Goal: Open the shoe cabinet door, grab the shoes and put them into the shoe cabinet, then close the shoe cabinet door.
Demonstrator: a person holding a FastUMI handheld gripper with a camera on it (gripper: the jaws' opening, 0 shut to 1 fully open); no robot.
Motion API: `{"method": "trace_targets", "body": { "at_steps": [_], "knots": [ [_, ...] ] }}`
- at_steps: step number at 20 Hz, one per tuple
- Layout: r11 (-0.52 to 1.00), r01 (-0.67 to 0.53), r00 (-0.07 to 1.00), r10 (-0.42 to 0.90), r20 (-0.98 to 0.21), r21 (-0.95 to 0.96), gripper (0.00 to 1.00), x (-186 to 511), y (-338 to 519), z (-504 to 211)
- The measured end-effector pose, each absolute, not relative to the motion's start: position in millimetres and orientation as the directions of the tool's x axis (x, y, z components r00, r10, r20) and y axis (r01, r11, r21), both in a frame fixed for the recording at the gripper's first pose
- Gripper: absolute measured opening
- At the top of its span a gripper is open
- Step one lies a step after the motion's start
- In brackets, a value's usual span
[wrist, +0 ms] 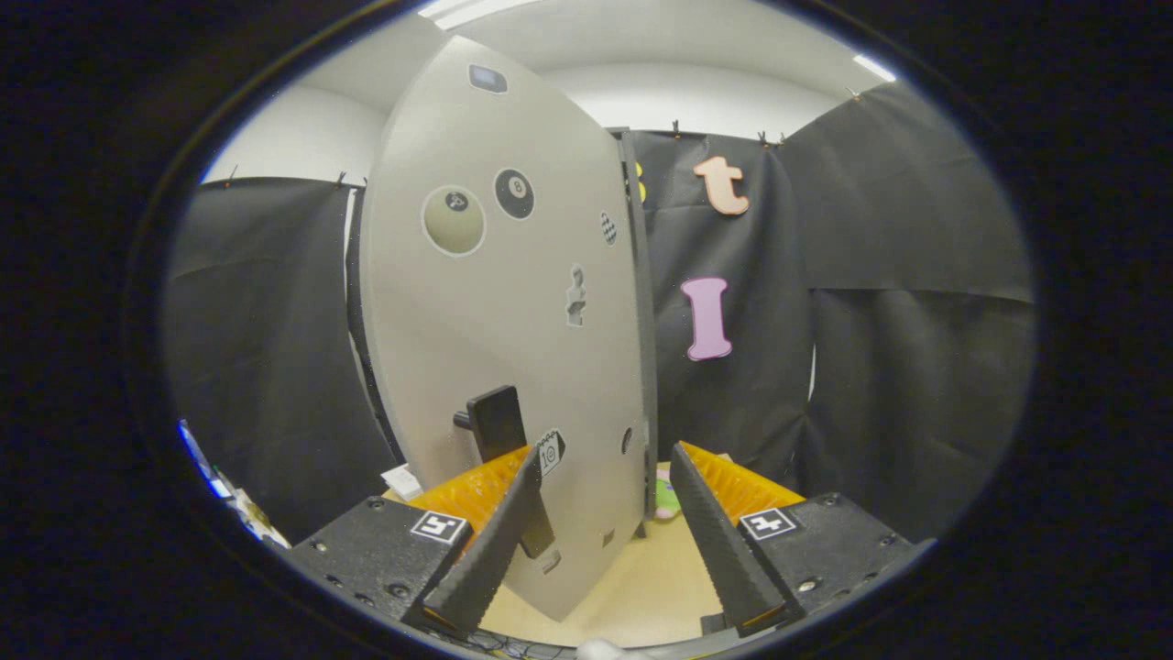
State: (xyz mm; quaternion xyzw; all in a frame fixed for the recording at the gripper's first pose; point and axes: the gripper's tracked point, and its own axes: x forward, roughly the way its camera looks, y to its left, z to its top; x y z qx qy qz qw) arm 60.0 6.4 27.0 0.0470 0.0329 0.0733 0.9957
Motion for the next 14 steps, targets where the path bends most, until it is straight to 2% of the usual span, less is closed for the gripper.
{"method": "trace_targets", "body": {
  "at_steps": [7,14],
  "knots": [
    [0.967,-0.236,0.967,0.244,-0.078,0.090,0.95,75.2,67.7,25.4],
    [0.980,-0.177,0.982,0.182,-0.045,0.093,0.97,68.1,62.3,33.4]
  ]
}}
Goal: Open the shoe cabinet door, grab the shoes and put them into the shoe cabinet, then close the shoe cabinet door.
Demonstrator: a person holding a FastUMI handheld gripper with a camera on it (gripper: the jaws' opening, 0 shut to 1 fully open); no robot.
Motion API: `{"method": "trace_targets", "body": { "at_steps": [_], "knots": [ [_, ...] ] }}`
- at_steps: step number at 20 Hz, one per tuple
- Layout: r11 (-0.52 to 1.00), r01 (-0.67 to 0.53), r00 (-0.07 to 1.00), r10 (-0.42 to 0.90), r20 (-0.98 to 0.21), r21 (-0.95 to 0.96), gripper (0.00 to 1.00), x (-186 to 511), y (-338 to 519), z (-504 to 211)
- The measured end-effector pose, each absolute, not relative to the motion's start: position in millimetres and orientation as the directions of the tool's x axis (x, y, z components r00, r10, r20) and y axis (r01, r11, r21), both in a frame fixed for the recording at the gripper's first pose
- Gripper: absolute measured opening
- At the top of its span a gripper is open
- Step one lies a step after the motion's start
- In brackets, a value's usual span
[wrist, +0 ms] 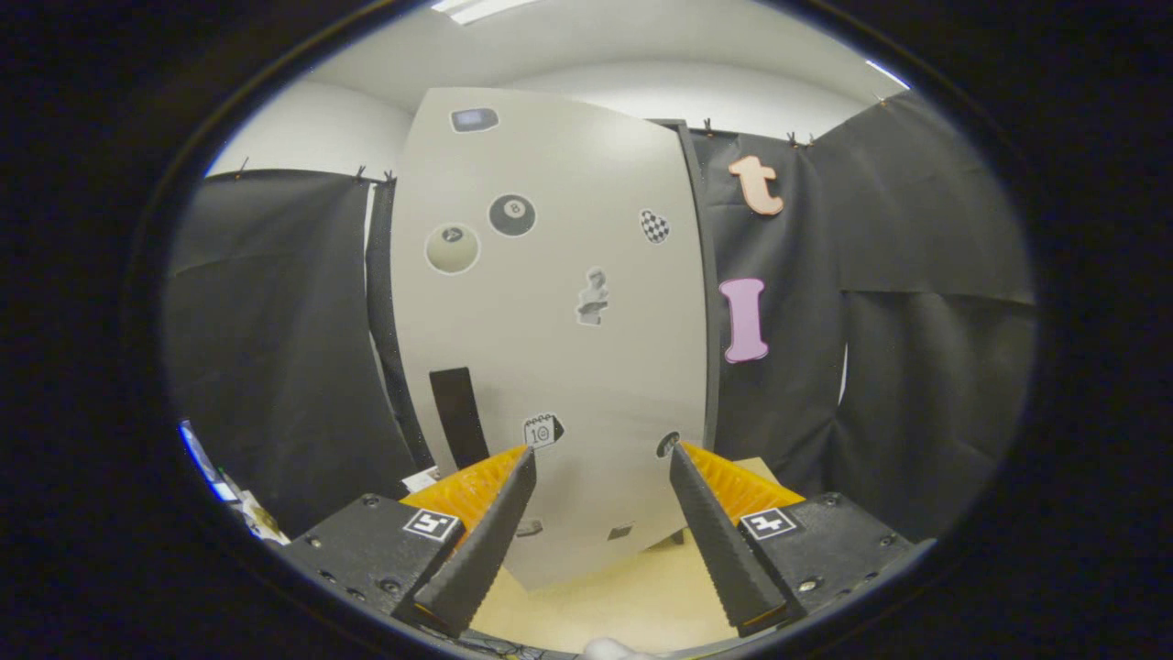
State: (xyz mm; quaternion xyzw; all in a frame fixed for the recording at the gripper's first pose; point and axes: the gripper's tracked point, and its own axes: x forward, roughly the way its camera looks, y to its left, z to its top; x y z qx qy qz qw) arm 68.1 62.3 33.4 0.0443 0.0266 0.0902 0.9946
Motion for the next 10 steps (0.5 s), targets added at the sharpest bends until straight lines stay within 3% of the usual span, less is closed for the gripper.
{"method": "trace_targets", "body": {
  "at_steps": [10],
  "knots": [
    [0.991,-0.125,0.992,0.126,-0.025,0.055,0.97,25.8,49.0,39.3]
  ]
}}
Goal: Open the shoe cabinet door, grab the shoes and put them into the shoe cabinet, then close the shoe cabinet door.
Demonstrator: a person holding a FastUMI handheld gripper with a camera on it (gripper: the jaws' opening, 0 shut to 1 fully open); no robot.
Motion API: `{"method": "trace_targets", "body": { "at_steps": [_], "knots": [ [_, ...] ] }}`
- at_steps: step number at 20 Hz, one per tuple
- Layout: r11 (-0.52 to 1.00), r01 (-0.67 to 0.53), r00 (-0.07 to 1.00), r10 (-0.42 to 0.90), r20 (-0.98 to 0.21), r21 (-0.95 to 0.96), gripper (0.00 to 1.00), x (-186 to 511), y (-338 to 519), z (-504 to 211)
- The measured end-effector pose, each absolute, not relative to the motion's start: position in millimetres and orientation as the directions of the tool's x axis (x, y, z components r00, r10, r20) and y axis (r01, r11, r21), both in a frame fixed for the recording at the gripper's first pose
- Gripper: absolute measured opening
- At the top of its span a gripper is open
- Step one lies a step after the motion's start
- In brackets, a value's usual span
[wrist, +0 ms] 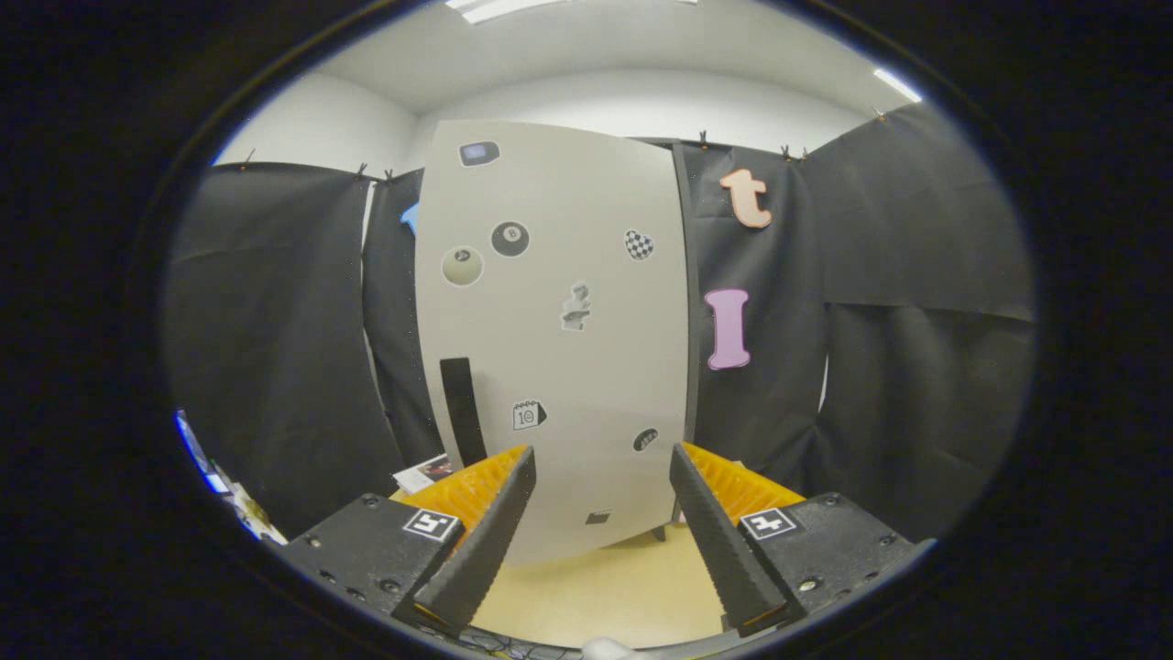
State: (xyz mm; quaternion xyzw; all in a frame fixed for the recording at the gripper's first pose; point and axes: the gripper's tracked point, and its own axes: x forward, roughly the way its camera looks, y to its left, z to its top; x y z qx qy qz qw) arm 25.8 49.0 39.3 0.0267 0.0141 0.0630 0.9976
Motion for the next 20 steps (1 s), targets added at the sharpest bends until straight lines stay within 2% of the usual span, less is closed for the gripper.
{"method": "trace_targets", "body": {
  "at_steps": [5,20],
  "knots": [
    [0.997,-0.066,0.998,0.067,-0.007,0.038,0.97,4.0,37.7,33.3],
    [0.998,-0.015,1.000,0.016,-0.010,0.054,0.97,-27.8,2.6,13.7]
  ]
}}
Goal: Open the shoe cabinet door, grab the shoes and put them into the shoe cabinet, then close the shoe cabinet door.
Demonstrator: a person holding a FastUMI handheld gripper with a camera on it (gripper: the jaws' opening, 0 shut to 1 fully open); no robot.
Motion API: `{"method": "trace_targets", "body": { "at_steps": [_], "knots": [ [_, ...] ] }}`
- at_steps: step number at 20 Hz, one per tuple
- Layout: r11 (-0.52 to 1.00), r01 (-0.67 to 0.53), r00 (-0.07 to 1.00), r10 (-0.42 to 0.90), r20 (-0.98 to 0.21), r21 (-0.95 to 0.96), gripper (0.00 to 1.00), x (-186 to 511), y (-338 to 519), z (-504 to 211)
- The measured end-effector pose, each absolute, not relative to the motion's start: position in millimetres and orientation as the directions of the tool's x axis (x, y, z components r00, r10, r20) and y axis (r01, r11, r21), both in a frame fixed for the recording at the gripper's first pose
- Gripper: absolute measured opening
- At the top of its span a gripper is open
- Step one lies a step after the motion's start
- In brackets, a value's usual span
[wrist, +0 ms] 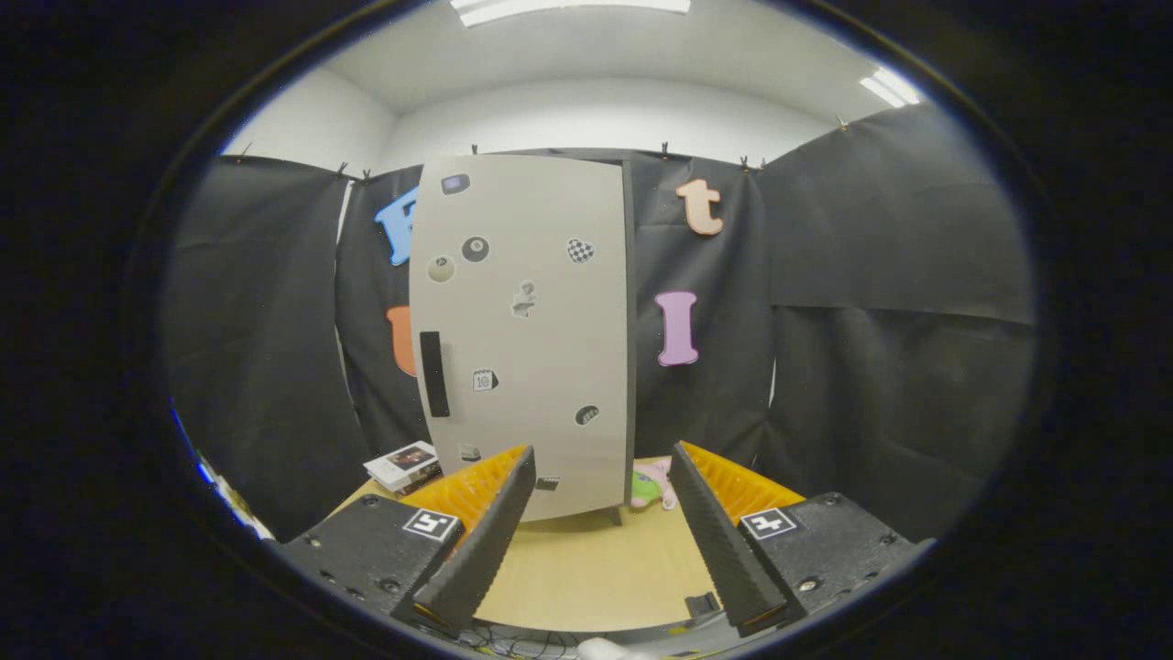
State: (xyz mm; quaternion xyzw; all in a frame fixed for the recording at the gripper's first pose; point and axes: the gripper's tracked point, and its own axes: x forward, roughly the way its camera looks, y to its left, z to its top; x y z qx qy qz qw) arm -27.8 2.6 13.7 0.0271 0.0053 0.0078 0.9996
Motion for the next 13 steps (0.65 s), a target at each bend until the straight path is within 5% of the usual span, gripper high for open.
{"method": "trace_targets", "body": {
  "at_steps": [13],
  "knots": [
    [0.998,-0.027,1.000,0.026,0.015,0.058,0.97,-39.6,6.2,21.8]
  ]
}}
